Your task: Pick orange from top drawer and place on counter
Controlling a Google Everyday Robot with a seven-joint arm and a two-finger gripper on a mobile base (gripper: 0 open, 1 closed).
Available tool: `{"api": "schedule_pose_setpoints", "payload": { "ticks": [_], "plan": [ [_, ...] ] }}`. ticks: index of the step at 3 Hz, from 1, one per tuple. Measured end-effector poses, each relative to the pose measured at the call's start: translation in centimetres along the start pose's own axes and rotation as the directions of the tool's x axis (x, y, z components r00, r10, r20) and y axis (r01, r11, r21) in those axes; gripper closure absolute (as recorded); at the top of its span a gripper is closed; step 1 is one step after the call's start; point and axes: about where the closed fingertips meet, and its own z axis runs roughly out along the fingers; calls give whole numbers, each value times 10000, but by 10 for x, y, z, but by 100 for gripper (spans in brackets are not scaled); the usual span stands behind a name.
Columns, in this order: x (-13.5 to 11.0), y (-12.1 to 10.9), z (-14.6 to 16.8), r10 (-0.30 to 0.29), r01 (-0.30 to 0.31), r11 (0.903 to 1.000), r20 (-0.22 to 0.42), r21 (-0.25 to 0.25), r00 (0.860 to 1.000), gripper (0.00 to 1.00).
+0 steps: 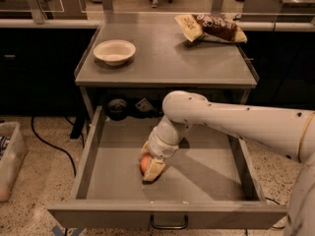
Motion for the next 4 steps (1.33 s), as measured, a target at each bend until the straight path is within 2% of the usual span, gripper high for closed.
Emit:
{"api": "schedule_pose_setpoints", "payload": {
  "ticks": [1,2,3,4],
  "plan": [
    [-7,7,-19,-404,373,9982,690,459,9968,100],
    [-24,21,-60,-1259,1059,9852,1493,1347,9808,100],
    [-43,33,-108,-2072,1686,9639,1828,2062,9611,100],
    [-65,38,-165,-2723,2199,9353,1671,2772,9476,100]
  ]
}}
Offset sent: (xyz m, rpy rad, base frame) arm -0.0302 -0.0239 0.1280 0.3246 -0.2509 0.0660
